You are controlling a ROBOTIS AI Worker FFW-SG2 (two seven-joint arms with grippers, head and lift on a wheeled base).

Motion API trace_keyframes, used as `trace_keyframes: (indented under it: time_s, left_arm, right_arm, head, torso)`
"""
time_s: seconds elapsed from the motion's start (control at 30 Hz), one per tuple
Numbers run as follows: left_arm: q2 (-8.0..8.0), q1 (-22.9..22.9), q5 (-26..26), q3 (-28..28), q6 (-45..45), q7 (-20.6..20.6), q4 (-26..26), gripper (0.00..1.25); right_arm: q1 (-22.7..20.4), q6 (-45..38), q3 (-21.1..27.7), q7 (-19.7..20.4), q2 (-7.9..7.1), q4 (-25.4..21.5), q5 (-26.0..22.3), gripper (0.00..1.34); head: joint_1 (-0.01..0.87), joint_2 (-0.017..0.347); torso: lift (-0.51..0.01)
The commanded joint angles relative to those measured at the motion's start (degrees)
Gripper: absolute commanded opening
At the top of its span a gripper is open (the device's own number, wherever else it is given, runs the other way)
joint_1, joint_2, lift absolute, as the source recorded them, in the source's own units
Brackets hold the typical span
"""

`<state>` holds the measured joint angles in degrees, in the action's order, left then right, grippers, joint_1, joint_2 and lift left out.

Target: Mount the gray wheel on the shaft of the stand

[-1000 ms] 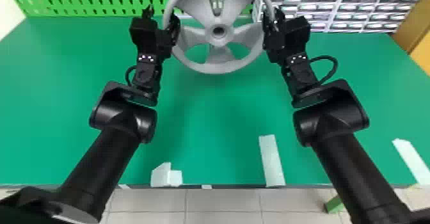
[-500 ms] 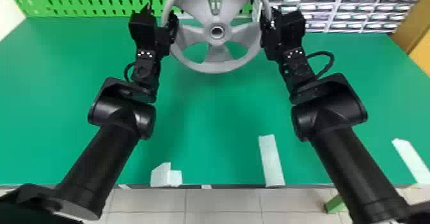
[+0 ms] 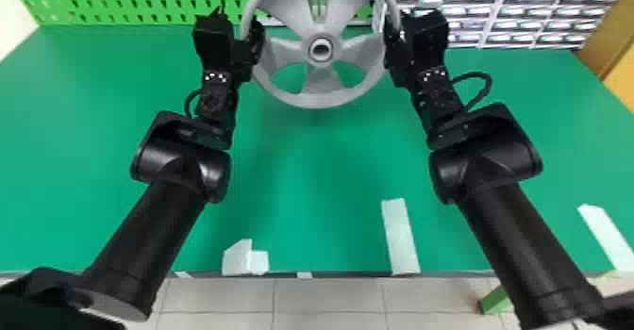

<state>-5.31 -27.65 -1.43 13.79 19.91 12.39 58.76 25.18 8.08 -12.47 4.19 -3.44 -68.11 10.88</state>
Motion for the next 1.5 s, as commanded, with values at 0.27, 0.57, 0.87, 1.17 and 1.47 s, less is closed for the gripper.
trace_keyframes:
  time_s: [0.27, 0.57, 0.87, 1.17, 1.47]
  left_arm:
    - [0.30, -0.8, -0.9, 0.5, 0.5, 2.2, -1.2, 0.58]
    - [0.30, -0.7, -1.0, 0.4, 0.6, 2.4, -1.2, 0.61]
    - [0.30, -0.4, -1.0, 0.5, 0.7, 2.4, -0.9, 0.64]
    - [0.30, -0.2, -1.0, 0.6, 0.6, 2.4, -0.6, 0.67]
    - [0.30, -0.2, -0.9, 1.1, 0.5, 2.5, -0.5, 0.74]
  right_arm:
    - [0.5, 0.2, -0.5, 2.4, 0.54, 1.1, 0.8, 0.16]
    - [0.3, 1.1, -0.5, 2.7, 0.37, 1.1, 1.2, 0.23]
    - [0.2, 1.4, -0.4, 2.9, 0.37, 1.1, 1.2, 0.24]
    - [0.0, 1.6, -0.5, 2.9, 0.37, 1.1, 1.2, 0.31]
    - [0.0, 1.7, -0.4, 2.9, 0.45, 1.0, 1.3, 0.43]
  head:
    - [0.865, 0.052]
    - [0.865, 0.052]
    - [0.865, 0.052]
    - [0.865, 0.052]
    - [0.865, 0.052]
  torso:
    - [-0.101]
    - [-0.101]
    - [-0.101]
    - [-0.101]
    - [-0.101]
